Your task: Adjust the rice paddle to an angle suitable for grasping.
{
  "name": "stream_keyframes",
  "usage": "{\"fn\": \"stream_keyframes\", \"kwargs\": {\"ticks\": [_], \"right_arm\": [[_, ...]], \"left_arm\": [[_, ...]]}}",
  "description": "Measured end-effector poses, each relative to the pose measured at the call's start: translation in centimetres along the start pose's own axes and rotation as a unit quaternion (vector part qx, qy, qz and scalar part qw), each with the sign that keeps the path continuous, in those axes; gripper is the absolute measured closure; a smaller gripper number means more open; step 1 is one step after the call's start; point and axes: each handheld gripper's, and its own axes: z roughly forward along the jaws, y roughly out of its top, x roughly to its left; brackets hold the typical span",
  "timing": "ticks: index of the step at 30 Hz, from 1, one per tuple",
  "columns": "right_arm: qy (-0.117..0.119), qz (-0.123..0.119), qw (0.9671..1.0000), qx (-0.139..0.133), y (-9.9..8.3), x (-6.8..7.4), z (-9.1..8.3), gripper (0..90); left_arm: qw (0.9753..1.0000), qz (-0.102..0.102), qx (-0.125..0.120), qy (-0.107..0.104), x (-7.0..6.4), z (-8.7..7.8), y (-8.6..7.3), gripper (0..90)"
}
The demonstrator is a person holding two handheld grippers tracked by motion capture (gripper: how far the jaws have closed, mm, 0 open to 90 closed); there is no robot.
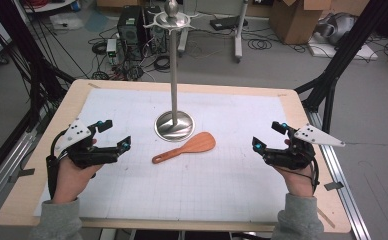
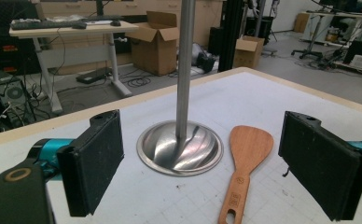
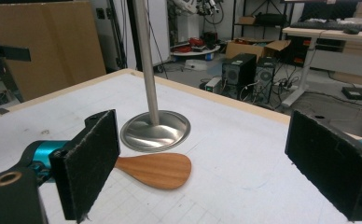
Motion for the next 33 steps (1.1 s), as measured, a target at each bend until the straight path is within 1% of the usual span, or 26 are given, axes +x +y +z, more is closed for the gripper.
{"fn": "stream_keyframes", "kwargs": {"ticks": [4, 6, 9, 15, 16, 17, 19, 20, 22, 23, 24, 25, 27, 28, 30, 31, 33], "right_arm": [[0.000, 0.000, 1.0000, -0.001, 0.0, 0.0, 0.0, 9.0], [0.001, 0.004, 1.0000, 0.001, 0.0, 0.1, 0.0, 9.0], [0.004, 0.001, 1.0000, 0.005, 0.0, 0.1, 0.3, 9.0], [0.012, -0.001, 0.9998, 0.016, -0.1, 0.3, 1.0, 9.1], [0.008, -0.010, 0.9998, 0.013, -0.1, 0.4, 1.1, 10.9], [0.010, -0.012, 0.9998, 0.012, 0.0, 0.5, 1.1, 14.3], [0.018, -0.019, 0.9997, 0.006, 0.0, 0.7, 1.1, 16.6], [0.018, -0.025, 0.9995, 0.002, 0.1, 0.8, 1.2, 20.7], [0.026, -0.027, 0.9993, -0.002, 0.1, 1.0, 1.3, 27.1], [0.026, -0.027, 0.9993, -0.002, 0.1, 1.0, 1.3, 27.1], [0.029, -0.029, 0.9991, -0.003, 0.2, 1.1, 1.4, 29.5], [0.038, -0.029, 0.9989, 0.003, 0.2, 1.3, 1.8, 33.3], [0.039, -0.029, 0.9988, 0.006, 0.2, 1.3, 1.9, 34.5], [0.039, -0.034, 0.9986, 0.012, 0.2, 1.5, 2.3, 38.8], [0.041, -0.031, 0.9986, 0.015, 0.2, 1.7, 2.5, 39.8], [0.049, -0.034, 0.9980, 0.021, 0.2, 1.9, 3.0, 44.6], [0.051, -0.036, 0.9978, 0.024, 0.2, 2.0, 3.2, 45.9]], "left_arm": [[1.0000, 0.002, 0.004, -0.001, -0.1, 0.1, -0.1, 14.3], [1.0000, 0.004, 0.006, -0.001, -0.1, 0.1, -0.1, 14.3], [1.0000, -0.003, 0.005, -0.001, -0.1, 0.1, -0.2, 14.3], [1.0000, -0.007, 0.005, 0.003, -0.1, 0.0, -0.2, 14.3], [0.9999, -0.007, 0.008, 0.002, -0.1, -0.1, -0.3, 14.3], [0.9999, -0.007, 0.008, 0.002, -0.1, -0.1, -0.3, 14.3], [0.9999, -0.005, 0.013, 0.005, -0.1, -0.1, -0.5, 14.4], [0.9999, -0.004, 0.014, 0.006, -0.1, -0.1, -0.6, 14.5], [0.9999, -0.005, 0.016, 0.005, -0.2, -0.1, -0.8, 14.7], [0.9999, -0.005, 0.016, 0.005, -0.2, -0.1, -0.8, 14.7], [0.9998, -0.003, 0.017, 0.006, -0.3, -0.1, -0.8, 14.7], [0.9998, -0.004, 0.019, 0.006, -0.3, -0.2, -0.9, 14.7], [0.9998, -0.004, 0.019, 0.007, -0.3, -0.3, -0.9, 14.7], [0.9998, -0.003, 0.019, 0.009, -0.3, -0.4, -1.0, 14.7], [0.9997, -0.003, 0.020, 0.011, -0.2, -0.6, -1.1, 14.7], [0.9997, -0.002, 0.022, 0.012, -0.2, -0.8, -1.1, 14.7], [0.9996, -0.004, 0.022, 0.016, -0.1, -1.0, -1.2, 14.7]]}}
